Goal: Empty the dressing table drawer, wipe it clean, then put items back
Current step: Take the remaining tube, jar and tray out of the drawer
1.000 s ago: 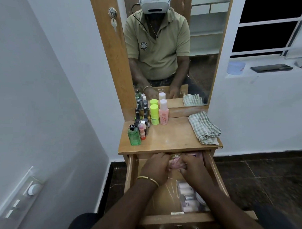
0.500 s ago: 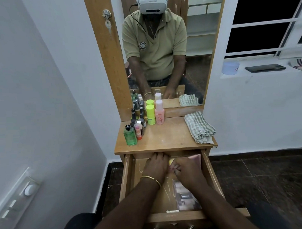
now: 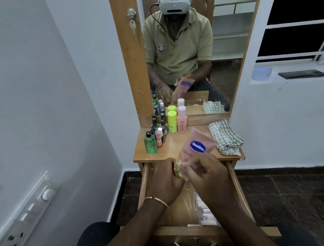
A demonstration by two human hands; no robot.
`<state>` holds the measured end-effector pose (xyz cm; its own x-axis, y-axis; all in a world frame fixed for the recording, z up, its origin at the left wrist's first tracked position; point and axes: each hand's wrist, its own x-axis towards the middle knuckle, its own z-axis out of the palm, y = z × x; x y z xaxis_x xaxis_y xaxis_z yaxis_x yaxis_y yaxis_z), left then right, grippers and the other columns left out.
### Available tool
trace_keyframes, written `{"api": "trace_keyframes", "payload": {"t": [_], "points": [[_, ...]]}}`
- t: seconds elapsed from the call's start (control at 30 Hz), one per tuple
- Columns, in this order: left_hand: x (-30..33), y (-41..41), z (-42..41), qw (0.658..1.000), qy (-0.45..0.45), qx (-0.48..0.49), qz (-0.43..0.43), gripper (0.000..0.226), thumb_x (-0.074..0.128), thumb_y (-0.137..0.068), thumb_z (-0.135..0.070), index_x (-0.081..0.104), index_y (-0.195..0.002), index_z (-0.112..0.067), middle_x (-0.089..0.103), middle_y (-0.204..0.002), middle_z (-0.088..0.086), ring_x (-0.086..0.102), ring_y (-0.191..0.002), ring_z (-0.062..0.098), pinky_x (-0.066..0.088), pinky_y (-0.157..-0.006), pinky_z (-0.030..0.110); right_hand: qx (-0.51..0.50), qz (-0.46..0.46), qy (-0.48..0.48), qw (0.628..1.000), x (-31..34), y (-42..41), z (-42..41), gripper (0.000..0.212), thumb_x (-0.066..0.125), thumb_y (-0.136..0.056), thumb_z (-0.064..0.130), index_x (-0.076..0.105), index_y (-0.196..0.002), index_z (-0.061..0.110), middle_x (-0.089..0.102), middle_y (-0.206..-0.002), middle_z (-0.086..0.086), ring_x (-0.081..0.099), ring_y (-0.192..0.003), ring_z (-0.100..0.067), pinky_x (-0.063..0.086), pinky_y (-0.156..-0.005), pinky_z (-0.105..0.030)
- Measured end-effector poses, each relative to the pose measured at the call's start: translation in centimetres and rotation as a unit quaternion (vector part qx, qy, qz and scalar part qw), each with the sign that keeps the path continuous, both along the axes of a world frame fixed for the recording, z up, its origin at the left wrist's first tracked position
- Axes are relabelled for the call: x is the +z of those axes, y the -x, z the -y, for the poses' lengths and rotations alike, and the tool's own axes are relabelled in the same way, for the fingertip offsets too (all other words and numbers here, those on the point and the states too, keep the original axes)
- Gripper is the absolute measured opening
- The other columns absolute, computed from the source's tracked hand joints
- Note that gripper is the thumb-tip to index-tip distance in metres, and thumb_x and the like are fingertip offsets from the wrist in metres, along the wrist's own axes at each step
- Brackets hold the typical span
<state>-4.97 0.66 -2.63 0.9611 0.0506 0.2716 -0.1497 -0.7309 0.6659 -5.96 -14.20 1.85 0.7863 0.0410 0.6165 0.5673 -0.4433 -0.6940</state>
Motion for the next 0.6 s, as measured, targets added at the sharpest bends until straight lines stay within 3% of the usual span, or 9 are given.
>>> {"api": "trace_keyframes", "payload": {"t": [0.07, 0.13, 0.23, 0.4, 0.6], "points": [[1.1, -1.2, 0.6, 0.996, 0.080, 0.039, 0.014, 0.035, 0.068, -0.071, -0.044, 0.051, -0.098, -0.028, 0.059, -0.092, -0.008, 0.058, -0.082, 0.013, 0.053, -0.068, 0.039, -0.076, -0.010, -0.043, 0.996, 0.7, -0.2, -0.7, 0.026, 0.082, -0.077, 0.016, 0.058, -0.089, 0.018, 0.052, -0.085, 0.012, 0.056, -0.076, 0.004, 0.044, -0.058, -0.008], [2.1, -2.5, 1.1, 0.989, 0.130, 0.065, 0.033, 0.039, 0.069, -0.075, -0.043, 0.053, -0.106, -0.026, 0.059, -0.099, -0.007, 0.059, -0.088, 0.012, 0.055, -0.073, 0.037, -0.106, -0.106, -0.083, 0.985, 0.8, -1.3, -1.3, 0.040, 0.081, -0.078, 0.024, 0.053, -0.106, 0.025, 0.049, -0.096, 0.012, 0.054, -0.077, -0.001, 0.045, -0.057, -0.013], [3.0, -4.6, 1.6, 0.981, 0.158, 0.102, 0.034, 0.043, 0.077, -0.077, -0.026, 0.055, -0.113, -0.022, 0.055, -0.108, -0.005, 0.057, -0.096, 0.013, 0.054, -0.080, 0.030, -0.068, -0.222, -0.023, 0.972, 0.5, -3.6, -2.0, 0.046, 0.073, -0.086, 0.033, 0.051, -0.127, 0.029, 0.053, -0.114, 0.010, 0.055, -0.091, -0.005, 0.049, -0.068, -0.024], [3.1, -6.8, 1.8, 0.972, 0.181, 0.147, 0.029, 0.030, 0.074, -0.079, -0.012, 0.059, -0.103, -0.022, 0.056, -0.101, -0.002, 0.059, -0.091, 0.017, 0.051, -0.077, 0.026, -0.050, -0.217, -0.004, 0.975, 0.1, -6.6, -3.2, 0.038, 0.068, -0.089, 0.024, 0.058, -0.125, 0.021, 0.064, -0.106, 0.005, 0.064, -0.094, -0.013, 0.054, -0.078, -0.030], [2.6, -8.4, 1.7, 0.977, 0.152, 0.148, 0.035, 0.033, 0.064, -0.084, -0.009, 0.062, -0.116, -0.020, 0.056, -0.103, -0.004, 0.055, -0.094, 0.014, 0.045, -0.080, 0.023, -0.036, -0.258, -0.029, 0.965, -0.2, -9.4, -3.6, 0.041, 0.072, -0.088, 0.021, 0.056, -0.125, 0.021, 0.065, -0.110, 0.005, 0.065, -0.093, -0.010, 0.053, -0.075, -0.022]]}}
